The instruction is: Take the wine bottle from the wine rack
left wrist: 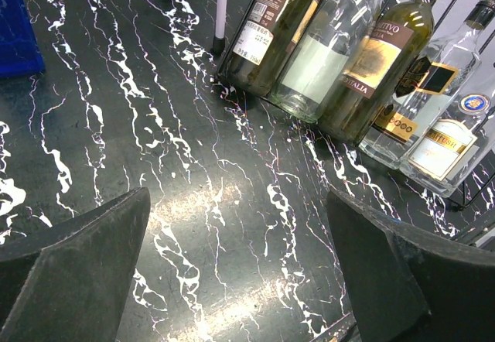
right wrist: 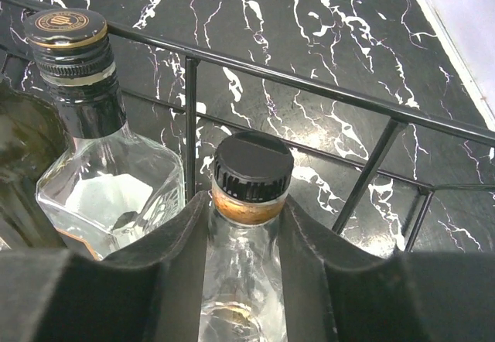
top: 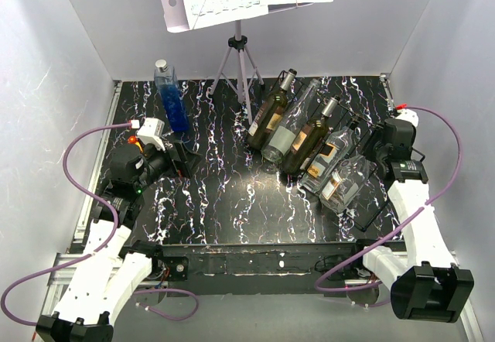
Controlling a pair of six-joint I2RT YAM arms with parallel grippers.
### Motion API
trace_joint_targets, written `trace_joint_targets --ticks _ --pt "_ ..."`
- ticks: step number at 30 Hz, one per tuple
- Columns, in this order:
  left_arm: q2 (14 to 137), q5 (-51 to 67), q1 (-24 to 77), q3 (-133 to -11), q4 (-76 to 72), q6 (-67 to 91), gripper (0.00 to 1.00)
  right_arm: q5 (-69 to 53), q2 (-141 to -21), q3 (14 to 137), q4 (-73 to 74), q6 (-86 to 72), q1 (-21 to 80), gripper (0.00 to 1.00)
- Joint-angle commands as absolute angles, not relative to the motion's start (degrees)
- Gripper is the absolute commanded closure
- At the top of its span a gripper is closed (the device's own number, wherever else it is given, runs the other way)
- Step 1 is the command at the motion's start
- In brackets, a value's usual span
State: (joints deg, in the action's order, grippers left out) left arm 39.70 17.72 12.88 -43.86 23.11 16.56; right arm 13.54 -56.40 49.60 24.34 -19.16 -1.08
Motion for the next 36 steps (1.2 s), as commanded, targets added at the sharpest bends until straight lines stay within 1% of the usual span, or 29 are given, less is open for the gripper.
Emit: trace_joint_targets --ticks 1,5,10,12,13,21,26,34,36 --pt "39.55 17.05 13.1 -44.56 22.94 16.61 0.02 14.24 -54.93 48.52 19.6 -17.49 -1.76 0.63" --pt "39.2 16.79 13.01 -44.56 23.03 16.61 0.02 11.87 -53.27 48.34 18.72 -16.88 -1.76 0.75" --pt "39.02 16.44 13.18 -44.47 23.03 16.61 0.02 9.23 -49.75 47.99 18.89 -16.96 -1.76 0.87" --pt "38.85 16.26 13.18 -44.65 23.2 16.61 0.02 8.44 -47.91 47.64 19.33 -17.05 -1.76 0.97" --pt "38.76 16.26 13.18 -44.56 23.29 16.61 0.02 7.48 -46.94 47.46 19.42 -16.96 -1.76 0.99" --pt "38.41 15.73 13.18 -44.56 23.2 16.61 0.02 4.22 -39.21 48.51 22.67 -17.93 -1.67 0.99" --pt "38.06 15.12 13.18 -44.56 23.29 16.61 0.02 0.45 -35.08 49.13 23.82 -15.12 -1.32 0.99" --pt "37.62 14.85 13.18 -44.47 23.29 16.61 0.02 -12.64 -31.21 50.18 23.03 -13.8 -0.09 0.99" --pt "37.53 14.85 13.18 -44.47 23.29 16.7 0.02 -15.54 -30.5 50.36 22.07 -14.15 2.19 0.99"
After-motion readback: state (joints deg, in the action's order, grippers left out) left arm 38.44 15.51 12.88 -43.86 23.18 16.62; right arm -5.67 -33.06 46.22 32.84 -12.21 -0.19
